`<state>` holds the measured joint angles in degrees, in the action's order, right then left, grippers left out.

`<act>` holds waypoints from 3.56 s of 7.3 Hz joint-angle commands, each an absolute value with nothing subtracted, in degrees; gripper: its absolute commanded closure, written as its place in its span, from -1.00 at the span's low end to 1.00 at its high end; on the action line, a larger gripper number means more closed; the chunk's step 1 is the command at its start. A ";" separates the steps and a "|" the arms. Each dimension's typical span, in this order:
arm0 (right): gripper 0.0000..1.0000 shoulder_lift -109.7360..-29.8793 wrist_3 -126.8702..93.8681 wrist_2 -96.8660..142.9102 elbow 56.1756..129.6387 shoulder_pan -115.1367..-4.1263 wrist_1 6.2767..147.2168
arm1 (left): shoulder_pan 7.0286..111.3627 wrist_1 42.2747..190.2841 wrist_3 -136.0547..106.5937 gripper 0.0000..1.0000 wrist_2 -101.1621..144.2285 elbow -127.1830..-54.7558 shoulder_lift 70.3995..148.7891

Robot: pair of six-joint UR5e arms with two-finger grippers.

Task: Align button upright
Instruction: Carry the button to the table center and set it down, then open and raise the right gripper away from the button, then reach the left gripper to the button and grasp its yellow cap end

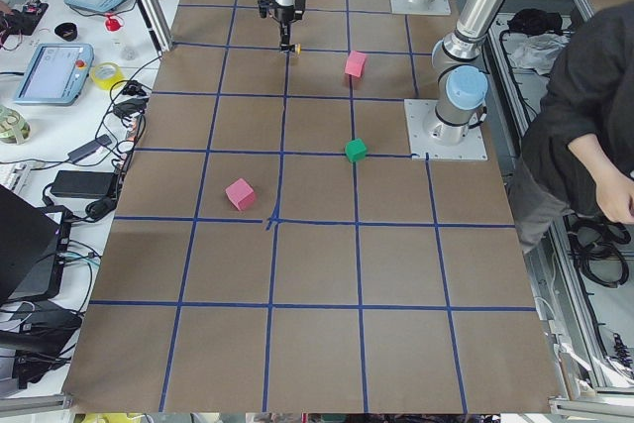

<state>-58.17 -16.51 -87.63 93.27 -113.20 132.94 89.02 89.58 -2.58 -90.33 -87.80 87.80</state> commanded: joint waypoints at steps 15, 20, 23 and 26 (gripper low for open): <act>-1.00 -86.31 -3.69 -87.54 76.99 -92.90 83.05 | 90.17 81.66 -6.48 -1.00 -89.92 -88.59 90.78; -1.00 -86.39 -3.95 -86.57 77.26 -92.99 83.32 | 98.87 52.52 -16.14 -1.00 -89.92 -102.30 99.47; -1.00 -86.22 -4.04 -87.01 77.34 -92.90 83.40 | 106.76 42.23 -24.50 -0.94 -92.36 -105.53 106.94; -1.00 -85.78 -4.22 -86.92 77.52 -92.99 83.23 | 111.25 30.33 -28.55 -0.88 -97.36 -109.42 113.18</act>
<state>-85.97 -4.17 -87.01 77.47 -92.95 83.03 108.93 33.67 -26.95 -94.73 -108.60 110.66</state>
